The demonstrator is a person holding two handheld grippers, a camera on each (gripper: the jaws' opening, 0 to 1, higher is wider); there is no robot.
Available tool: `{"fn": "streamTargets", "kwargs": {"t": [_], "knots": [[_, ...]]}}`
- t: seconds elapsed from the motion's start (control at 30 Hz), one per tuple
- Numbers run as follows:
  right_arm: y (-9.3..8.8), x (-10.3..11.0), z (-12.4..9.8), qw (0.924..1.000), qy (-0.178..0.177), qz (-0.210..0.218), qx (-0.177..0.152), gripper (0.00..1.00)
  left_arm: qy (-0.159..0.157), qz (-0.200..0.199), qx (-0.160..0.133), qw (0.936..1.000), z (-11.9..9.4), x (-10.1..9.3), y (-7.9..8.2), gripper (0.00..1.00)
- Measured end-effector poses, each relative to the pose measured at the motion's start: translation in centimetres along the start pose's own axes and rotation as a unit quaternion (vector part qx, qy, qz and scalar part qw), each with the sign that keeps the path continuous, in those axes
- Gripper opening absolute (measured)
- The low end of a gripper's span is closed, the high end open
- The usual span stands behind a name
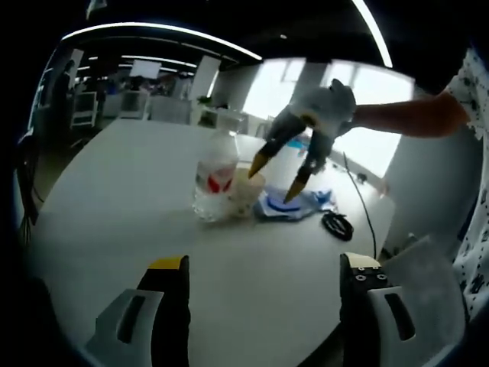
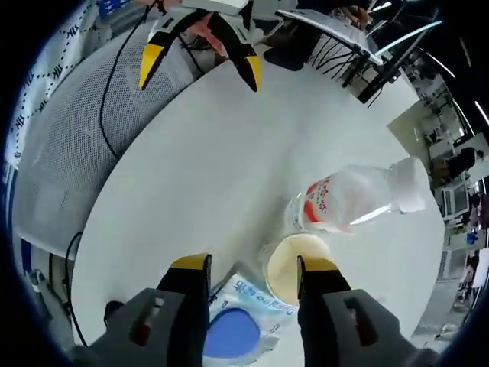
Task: Arrange the tabletop items into an orderly group along one side of the table until the central work area is clear of visible clutter.
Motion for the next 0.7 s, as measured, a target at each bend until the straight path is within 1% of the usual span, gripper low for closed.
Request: {"fn": "streamTargets", "kwargs": {"t": [0.13, 0.4, 0.43, 0.5, 0.57, 0.7], "knots": [[0.0, 0.4, -0.4, 0.9996, -0.01, 0.02, -0.019, 0.5, -0.001, 0.006, 0.003, 1.0, 0.0, -0.1, 0.1, 0.78], [0.0, 1.5, -1.4, 0.996, -0.025, 0.065, -0.056, 0.56, -0.004, 0.025, 0.006, 0.9997, -0.2, -0.5, 0.9, 0.77], [0.0, 1.7, -1.6, 0.9949, -0.028, 0.075, -0.061, 0.57, -0.004, 0.028, 0.008, 0.9996, -0.2, -0.6, 1.0, 0.77], [-0.1, 2.0, -1.9, 0.9936, -0.033, 0.083, -0.07, 0.58, -0.005, 0.032, 0.009, 0.9994, -0.1, -0.7, 1.3, 0.77], [-0.1, 2.4, -2.4, 0.9906, -0.04, 0.1, -0.084, 0.62, -0.005, 0.036, 0.01, 0.9993, -0.1, -0.8, 1.5, 0.77], [-0.3, 3.2, -3.3, 0.9848, -0.054, 0.13, -0.101, 0.66, -0.008, 0.045, 0.013, 0.9989, -0.1, -1.3, 1.9, 0.77]]}}
Point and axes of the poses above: the point that each gripper's makers call its tool centre point, and the gripper's own axes: z roughly forward along the fingers, x roughly to its left, y roughly out of its top, the point moved 5 cm from there along -z, roughly backward along the fingers, and after that the axes turned 14 degrees about x, right-handed, at the moved point
